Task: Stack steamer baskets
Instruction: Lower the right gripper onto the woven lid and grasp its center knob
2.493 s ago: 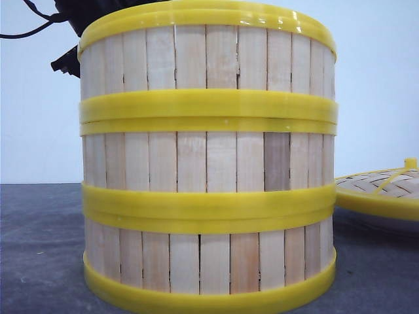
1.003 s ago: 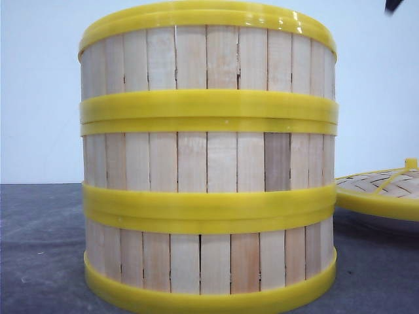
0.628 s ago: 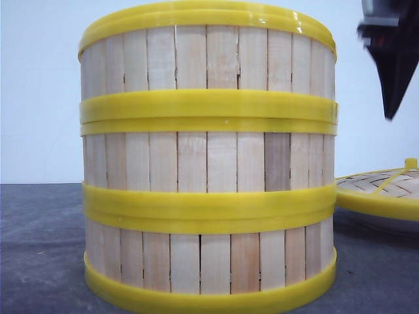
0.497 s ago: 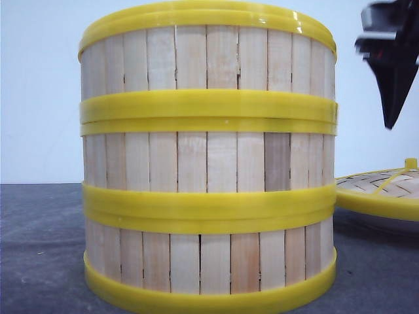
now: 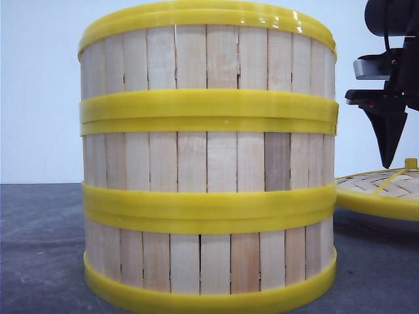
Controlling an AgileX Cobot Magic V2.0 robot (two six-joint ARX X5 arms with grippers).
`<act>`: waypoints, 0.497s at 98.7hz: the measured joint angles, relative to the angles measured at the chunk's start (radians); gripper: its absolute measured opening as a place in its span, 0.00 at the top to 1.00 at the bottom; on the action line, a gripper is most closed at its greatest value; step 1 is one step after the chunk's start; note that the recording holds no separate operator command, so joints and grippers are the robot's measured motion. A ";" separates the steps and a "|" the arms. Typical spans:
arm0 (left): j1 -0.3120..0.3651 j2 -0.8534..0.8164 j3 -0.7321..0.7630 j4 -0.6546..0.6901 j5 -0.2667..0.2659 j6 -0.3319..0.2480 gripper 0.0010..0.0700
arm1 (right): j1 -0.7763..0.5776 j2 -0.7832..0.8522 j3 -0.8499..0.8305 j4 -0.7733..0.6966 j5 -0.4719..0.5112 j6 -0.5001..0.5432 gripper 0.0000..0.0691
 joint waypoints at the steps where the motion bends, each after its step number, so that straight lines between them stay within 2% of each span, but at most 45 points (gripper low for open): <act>1: 0.000 0.000 0.000 0.000 0.000 0.000 0.62 | -0.001 0.000 0.000 0.000 0.000 0.000 0.55; 10: 0.000 0.000 0.000 0.000 0.000 0.000 0.62 | -0.014 0.004 0.000 0.009 0.000 0.000 0.61; 28: 0.000 0.000 0.000 0.000 0.000 0.008 0.62 | -0.026 0.011 0.000 0.014 -0.004 -0.002 0.65; 49: 0.000 0.000 0.000 0.001 0.000 0.015 0.62 | -0.026 0.014 0.000 0.022 -0.033 -0.003 0.81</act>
